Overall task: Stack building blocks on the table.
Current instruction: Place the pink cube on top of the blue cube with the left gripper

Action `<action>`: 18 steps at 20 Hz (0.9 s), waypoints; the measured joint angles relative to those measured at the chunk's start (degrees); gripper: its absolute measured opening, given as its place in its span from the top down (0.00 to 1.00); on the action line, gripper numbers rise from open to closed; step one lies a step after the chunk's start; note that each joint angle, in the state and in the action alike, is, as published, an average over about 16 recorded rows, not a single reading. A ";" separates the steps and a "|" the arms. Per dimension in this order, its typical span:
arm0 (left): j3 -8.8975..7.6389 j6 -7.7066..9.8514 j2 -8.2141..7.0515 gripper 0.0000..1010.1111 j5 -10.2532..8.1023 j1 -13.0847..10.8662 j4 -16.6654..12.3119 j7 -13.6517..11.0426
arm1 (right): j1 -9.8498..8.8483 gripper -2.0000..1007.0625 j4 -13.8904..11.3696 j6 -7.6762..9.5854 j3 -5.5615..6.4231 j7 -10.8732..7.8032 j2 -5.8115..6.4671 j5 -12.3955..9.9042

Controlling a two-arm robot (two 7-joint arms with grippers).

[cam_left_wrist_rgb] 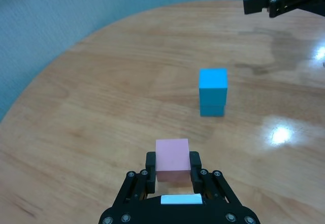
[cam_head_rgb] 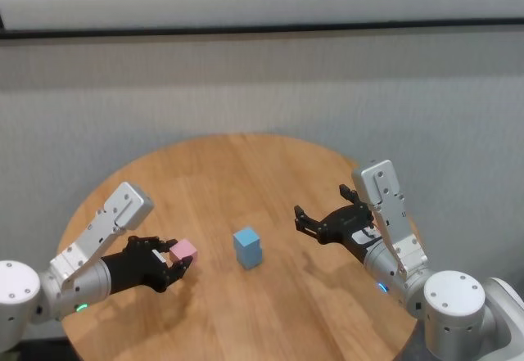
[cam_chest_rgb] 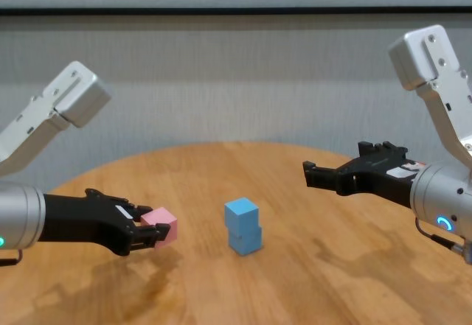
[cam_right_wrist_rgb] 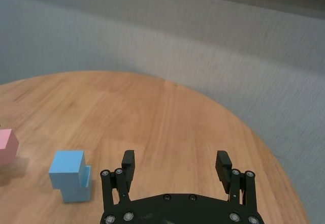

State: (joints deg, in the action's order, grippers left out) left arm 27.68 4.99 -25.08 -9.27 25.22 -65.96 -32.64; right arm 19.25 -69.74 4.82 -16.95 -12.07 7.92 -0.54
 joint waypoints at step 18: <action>1.95 1.95 0.72 0.60 0.79 4.19 -5.28 -1.11 | 0.00 0.01 0.00 0.00 0.00 0.00 0.00 0.00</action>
State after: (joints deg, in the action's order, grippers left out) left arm 29.63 6.94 -24.36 -8.48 29.41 -71.23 -33.75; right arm 19.24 -69.74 4.82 -16.95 -12.07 7.92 -0.54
